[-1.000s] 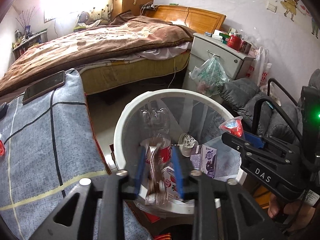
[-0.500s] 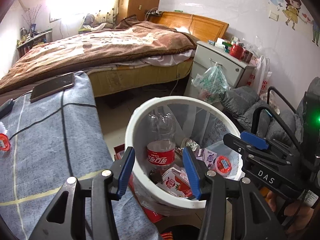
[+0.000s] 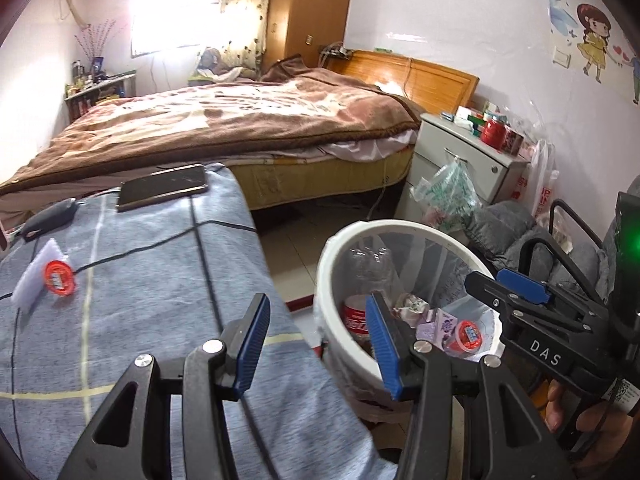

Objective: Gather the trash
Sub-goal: 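Move both open tools back toward the foam net and red lid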

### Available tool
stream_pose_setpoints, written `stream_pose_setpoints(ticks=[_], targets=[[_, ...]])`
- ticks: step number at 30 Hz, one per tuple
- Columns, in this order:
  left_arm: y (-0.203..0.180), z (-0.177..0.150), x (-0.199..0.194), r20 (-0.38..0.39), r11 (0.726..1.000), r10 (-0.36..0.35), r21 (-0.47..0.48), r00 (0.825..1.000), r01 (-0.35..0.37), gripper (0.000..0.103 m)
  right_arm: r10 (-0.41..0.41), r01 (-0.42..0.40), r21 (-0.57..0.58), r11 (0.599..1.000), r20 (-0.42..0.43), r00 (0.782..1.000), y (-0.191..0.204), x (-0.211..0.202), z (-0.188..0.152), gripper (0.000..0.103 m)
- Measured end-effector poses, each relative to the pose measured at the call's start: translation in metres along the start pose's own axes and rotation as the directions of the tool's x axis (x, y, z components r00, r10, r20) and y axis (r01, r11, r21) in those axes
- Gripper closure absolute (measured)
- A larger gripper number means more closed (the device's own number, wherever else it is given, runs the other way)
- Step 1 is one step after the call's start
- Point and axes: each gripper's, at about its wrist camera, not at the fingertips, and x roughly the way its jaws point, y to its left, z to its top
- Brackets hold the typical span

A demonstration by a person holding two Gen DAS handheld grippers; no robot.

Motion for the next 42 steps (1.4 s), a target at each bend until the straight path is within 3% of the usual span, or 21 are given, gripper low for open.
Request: stream_pose_setpoints(ticks=[24,42], targets=[[0.117,-0.017,-0.060,0.062,0.978,0.169,-0.138,0.984,-0.159,0.051,0.136,-0.133,-0.134,0.982,0.013,0.991,0.101,-0.001,-0.002,0.051],[0.232,-0.034,-0.086,0.046,0.922,0.303,-0.265,0.952,-0.281,0.046,0.230,-0.234,-0.225,0.946,-0.042,0.972,0.188,0.023,-0.004,0.051]])
